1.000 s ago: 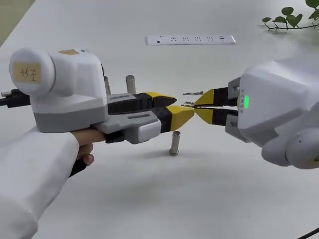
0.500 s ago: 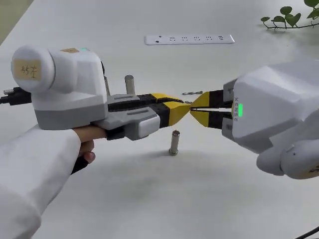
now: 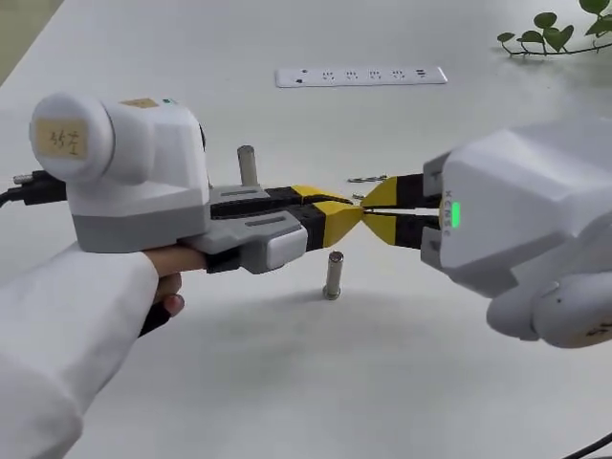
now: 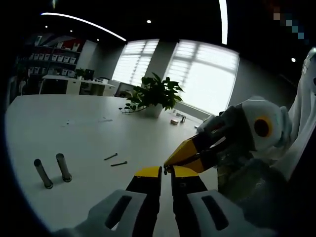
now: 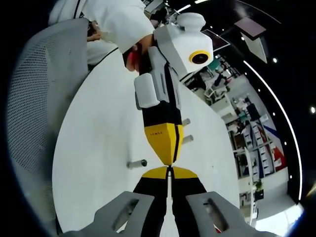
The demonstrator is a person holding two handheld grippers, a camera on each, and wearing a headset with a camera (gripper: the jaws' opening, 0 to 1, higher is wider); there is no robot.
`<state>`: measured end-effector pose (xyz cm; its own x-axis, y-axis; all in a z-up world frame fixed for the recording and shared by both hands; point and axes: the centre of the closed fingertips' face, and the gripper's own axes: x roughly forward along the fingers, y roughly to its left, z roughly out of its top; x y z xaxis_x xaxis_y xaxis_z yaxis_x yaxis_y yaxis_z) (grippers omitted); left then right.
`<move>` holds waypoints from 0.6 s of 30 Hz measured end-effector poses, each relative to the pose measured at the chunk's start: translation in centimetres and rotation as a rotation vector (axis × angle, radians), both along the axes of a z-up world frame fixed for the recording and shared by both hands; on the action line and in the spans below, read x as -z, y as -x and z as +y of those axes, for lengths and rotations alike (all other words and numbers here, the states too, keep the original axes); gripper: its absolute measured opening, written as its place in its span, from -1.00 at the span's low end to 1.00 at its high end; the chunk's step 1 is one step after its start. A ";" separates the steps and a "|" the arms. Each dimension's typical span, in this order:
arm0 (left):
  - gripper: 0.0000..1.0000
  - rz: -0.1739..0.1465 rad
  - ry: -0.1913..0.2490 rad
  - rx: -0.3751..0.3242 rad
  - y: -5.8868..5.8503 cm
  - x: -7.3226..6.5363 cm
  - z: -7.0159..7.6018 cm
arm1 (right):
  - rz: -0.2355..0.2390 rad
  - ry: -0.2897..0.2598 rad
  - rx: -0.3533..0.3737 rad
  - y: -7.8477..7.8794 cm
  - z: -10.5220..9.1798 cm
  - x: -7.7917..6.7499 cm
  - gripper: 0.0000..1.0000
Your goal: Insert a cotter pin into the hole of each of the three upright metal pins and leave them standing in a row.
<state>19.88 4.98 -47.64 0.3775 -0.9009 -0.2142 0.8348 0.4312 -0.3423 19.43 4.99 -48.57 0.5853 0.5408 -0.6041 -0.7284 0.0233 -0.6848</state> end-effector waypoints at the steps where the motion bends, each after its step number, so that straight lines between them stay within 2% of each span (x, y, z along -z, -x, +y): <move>1: -0.92 0.000 0.000 0.000 0.0 0.0 0.0 | 0.000 -0.001 0.000 0.0 0.0 0.0 -1.00; 18: -1.00 0.017 0.002 0.006 0.2 0.2 0.0 | -0.009 0.000 -0.010 0.2 0.1 -0.1 -1.00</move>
<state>19.67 5.02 -47.84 0.3681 -0.9036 -0.2190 0.8315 0.4254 -0.3572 19.23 5.04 -48.44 0.5854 0.5464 -0.5990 -0.7223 0.0158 -0.6914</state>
